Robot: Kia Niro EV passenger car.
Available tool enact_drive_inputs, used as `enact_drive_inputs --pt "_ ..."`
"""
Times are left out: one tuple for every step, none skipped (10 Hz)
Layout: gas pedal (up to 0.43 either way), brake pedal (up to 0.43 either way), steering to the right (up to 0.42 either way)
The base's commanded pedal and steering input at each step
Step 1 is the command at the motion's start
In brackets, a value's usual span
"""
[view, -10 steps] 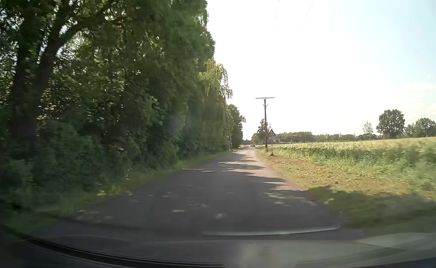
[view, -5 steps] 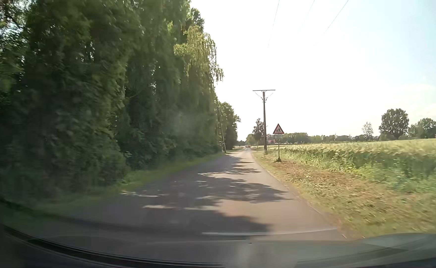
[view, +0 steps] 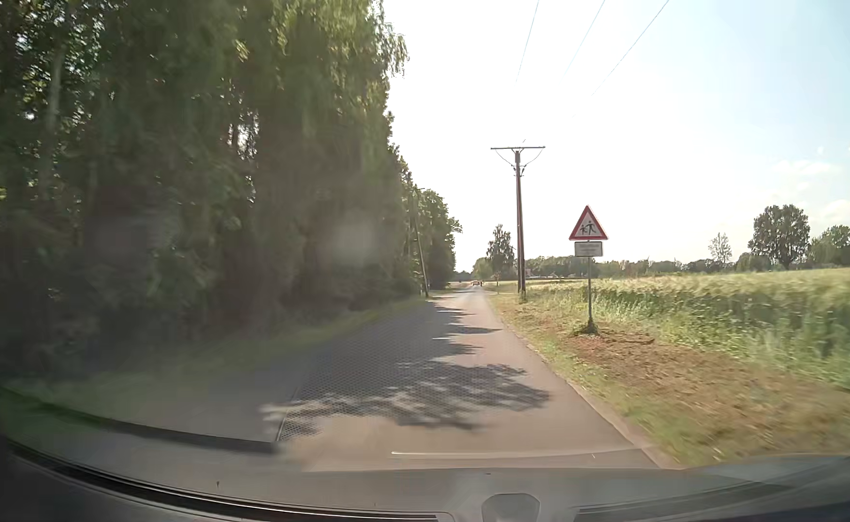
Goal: Follow the waypoints while adhering to traffic rules and regulations
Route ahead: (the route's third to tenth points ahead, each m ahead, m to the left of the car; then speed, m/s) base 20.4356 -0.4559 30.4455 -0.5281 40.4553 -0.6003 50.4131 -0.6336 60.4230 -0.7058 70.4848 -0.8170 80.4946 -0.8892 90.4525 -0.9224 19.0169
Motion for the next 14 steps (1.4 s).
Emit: enact_drive_inputs --pt "0.22 0.006 0.008" --pt "0.22 0.006 0.007" --pt "0.22 0.006 0.005" --pt "0.22 0.006 0.005" --pt "0.22 0.006 0.005" --pt "0.22 0.006 0.004" --pt "0.22 0.006 0.004" --pt "0.22 0.006 0.004" --pt "0.209 0.006 0.004" --pt "0.209 0.006 0.004" --pt "0.209 0.006 0.004" --pt "0.209 0.006 0.004" --pt "0.209 0.006 0.004" --pt "0.209 0.006 0.004"
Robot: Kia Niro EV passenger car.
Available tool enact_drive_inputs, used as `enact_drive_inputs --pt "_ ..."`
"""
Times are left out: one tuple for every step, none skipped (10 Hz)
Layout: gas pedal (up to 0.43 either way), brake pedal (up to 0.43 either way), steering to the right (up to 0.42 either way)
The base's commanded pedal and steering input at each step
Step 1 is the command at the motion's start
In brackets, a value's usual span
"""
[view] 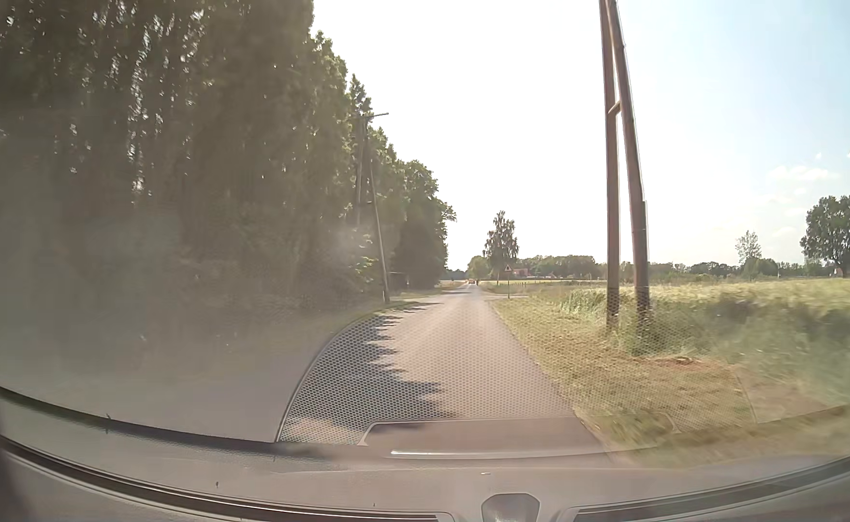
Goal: Follow the waypoints while adhering to traffic rules and regulations
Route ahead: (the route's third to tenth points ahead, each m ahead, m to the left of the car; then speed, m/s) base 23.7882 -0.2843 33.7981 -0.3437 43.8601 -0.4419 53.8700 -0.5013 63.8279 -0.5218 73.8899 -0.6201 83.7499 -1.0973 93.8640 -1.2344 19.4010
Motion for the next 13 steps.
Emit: enact_drive_inputs --pt "0.209 0.006 0.004" --pt "0.209 0.006 0.004" --pt "0.209 0.006 0.004" --pt "0.209 0.006 0.004" --pt "0.209 0.006 0.004" --pt "0.209 0.006 0.004" --pt "0.209 0.006 0.005" --pt "0.209 0.006 0.005" --pt "0.22 0.006 0.005" --pt "0.22 0.006 0.005" --pt "0.22 0.006 0.005" --pt "0.22 0.006 0.005" --pt "0.22 0.006 0.005"
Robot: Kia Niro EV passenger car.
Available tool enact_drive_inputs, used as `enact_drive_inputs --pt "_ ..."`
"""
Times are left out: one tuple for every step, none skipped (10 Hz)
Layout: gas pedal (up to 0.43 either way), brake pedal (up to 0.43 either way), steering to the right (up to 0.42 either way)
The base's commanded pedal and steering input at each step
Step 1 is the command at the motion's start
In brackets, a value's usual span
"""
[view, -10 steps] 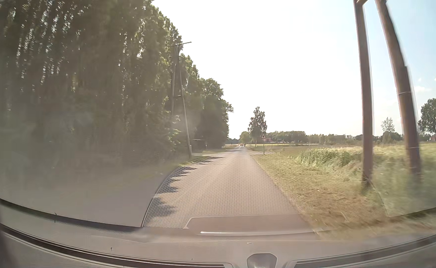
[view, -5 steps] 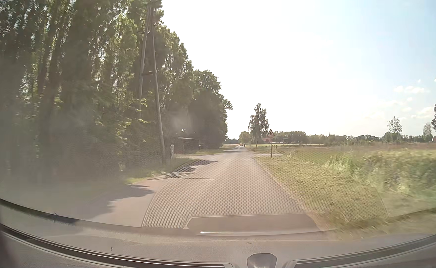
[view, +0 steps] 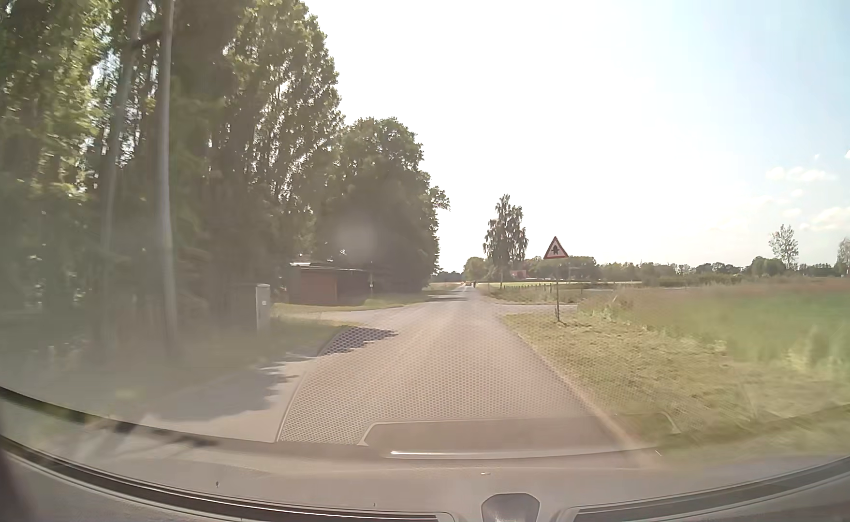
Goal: Follow the waypoints while adhering to traffic rules and regulations
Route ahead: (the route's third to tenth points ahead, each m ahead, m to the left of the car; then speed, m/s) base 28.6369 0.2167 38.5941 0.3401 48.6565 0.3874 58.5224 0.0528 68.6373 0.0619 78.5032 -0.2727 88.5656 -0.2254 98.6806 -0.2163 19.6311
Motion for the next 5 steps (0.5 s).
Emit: enact_drive_inputs --pt "0.22 0.006 0.005" --pt "0.22 0.006 0.005" --pt "0.22 0.006 0.005" --pt "0.22 0.006 0.005" --pt "0.22 0.006 0.005"
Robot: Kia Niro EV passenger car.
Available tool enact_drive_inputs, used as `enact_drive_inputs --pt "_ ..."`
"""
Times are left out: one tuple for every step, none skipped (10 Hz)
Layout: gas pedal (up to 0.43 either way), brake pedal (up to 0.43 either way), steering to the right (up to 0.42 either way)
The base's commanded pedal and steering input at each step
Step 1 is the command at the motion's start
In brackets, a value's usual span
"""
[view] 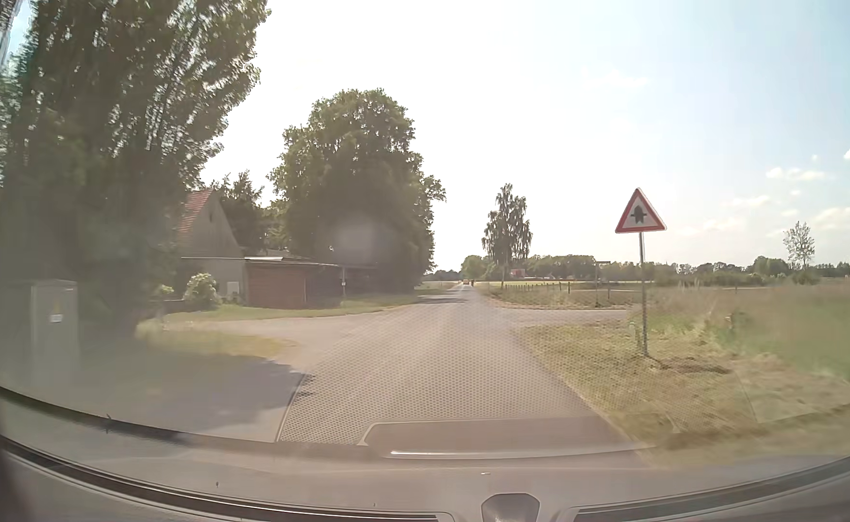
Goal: Follow the waypoints while adhering to traffic rules and regulations
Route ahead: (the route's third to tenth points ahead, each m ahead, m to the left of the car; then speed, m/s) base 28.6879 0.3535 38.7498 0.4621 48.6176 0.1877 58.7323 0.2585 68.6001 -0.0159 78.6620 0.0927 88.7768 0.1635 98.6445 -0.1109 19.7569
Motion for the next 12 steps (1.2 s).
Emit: enact_drive_inputs --pt "0.22 0.006 0.005" --pt "0.22 0.006 0.005" --pt "0.22 0.006 0.005" --pt "0.22 0.006 0.005" --pt "0.22 0.006 0.004" --pt "0.228 0.006 0.004" --pt "0.24 0.006 0.004" --pt "0.268 0.006 0.004" --pt "0.268 0.006 0.003" --pt "0.268 0.006 0.003" --pt "0.268 0.006 0.003" --pt "0.268 0.006 0.003"
